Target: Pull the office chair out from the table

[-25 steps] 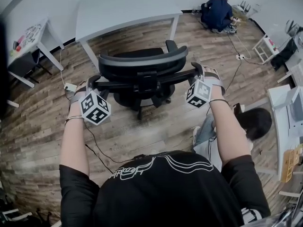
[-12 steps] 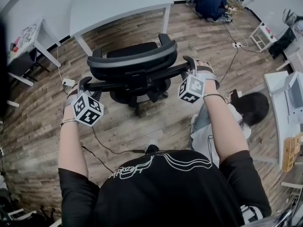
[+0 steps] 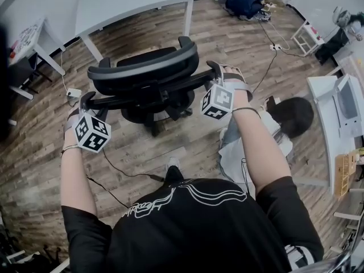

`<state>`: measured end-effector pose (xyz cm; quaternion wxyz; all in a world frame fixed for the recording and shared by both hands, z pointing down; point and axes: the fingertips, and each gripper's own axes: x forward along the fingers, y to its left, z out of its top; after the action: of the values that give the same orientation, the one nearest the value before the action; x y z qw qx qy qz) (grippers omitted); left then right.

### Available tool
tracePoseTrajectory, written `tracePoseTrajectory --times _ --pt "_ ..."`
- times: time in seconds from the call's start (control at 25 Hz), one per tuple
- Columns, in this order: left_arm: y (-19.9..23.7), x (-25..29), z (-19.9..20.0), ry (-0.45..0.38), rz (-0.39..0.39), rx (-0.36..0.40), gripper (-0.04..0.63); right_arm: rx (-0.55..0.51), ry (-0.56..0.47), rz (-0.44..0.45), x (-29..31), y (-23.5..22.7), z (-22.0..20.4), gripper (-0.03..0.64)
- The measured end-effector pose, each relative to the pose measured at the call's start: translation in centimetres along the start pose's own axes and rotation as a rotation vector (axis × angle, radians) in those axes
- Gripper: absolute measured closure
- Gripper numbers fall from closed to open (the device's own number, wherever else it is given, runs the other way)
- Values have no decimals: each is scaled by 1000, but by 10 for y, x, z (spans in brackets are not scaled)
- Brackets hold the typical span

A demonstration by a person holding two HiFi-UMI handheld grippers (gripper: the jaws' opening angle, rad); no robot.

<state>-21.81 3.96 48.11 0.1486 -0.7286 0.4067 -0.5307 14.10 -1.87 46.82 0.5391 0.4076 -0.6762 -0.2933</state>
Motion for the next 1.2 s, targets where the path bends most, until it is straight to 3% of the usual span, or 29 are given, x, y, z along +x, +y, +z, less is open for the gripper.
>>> tracePoseTrajectory --times 0.44,0.56,0.8,1.0,1.2 --pt "-14 -20 0 -44 114 -18 351 13 -39 -2 -27 11 -1 376" --pt "-16 -31 1 -89 173 -70 334 31 -53 8 -41 12 -1 349" --pt "-28 -71 2 -177 208 -238 325 145 -143 -3 -87 12 5 333" --pt "-57 -121 11 -260 190 -360 327 304 -318 80 -149 28 37 333" --pt "-111 -181 58 -424 41 -481 327 415 -497 213 -222 64 68 333"
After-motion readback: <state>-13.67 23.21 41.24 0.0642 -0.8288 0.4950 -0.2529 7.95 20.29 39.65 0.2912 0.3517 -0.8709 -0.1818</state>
